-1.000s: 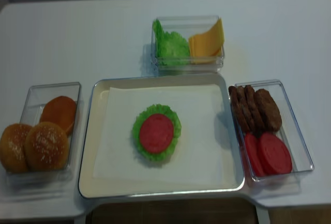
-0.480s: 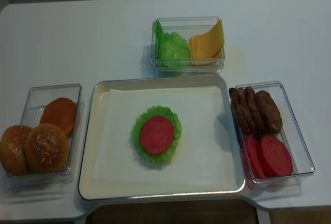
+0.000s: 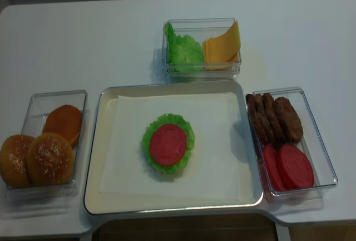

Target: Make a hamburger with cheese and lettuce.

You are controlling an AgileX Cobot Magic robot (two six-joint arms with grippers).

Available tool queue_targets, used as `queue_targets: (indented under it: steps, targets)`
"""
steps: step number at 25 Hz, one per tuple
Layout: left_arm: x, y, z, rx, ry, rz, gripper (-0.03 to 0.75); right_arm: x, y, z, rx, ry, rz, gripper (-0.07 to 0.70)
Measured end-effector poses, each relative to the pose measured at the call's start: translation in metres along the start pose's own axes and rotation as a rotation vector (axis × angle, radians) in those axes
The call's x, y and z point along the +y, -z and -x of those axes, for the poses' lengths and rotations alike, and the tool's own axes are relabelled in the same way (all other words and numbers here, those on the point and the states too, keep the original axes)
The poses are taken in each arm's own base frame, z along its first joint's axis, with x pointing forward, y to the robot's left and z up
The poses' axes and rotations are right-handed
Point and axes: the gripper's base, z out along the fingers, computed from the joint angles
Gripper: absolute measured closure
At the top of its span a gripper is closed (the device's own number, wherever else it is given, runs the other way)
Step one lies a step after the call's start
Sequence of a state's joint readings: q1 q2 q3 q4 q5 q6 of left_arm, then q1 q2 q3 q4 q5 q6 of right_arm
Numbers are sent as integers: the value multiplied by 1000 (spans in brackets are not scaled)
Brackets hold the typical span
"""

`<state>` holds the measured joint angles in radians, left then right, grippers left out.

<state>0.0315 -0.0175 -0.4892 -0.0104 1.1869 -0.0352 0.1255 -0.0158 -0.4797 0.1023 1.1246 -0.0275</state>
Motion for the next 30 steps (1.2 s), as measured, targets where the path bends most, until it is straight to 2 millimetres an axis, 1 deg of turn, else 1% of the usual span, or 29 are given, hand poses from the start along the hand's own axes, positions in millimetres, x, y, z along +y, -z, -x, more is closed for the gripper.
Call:
queue_targets:
  steps: [7, 12, 19, 30]
  targets:
    - [0, 0, 0, 0, 0, 0, 358, 2, -1, 1, -9, -75, -92, 164]
    - [0, 0, 0, 0, 0, 0, 358, 2, -1, 1, -10, -79, -98, 164]
    - [0, 0, 0, 0, 0, 0, 358, 3, -1, 1, -8, -24, -91, 164]
    - [0, 0, 0, 0, 0, 0, 358, 3, -1, 1, -8, -23, -88, 164]
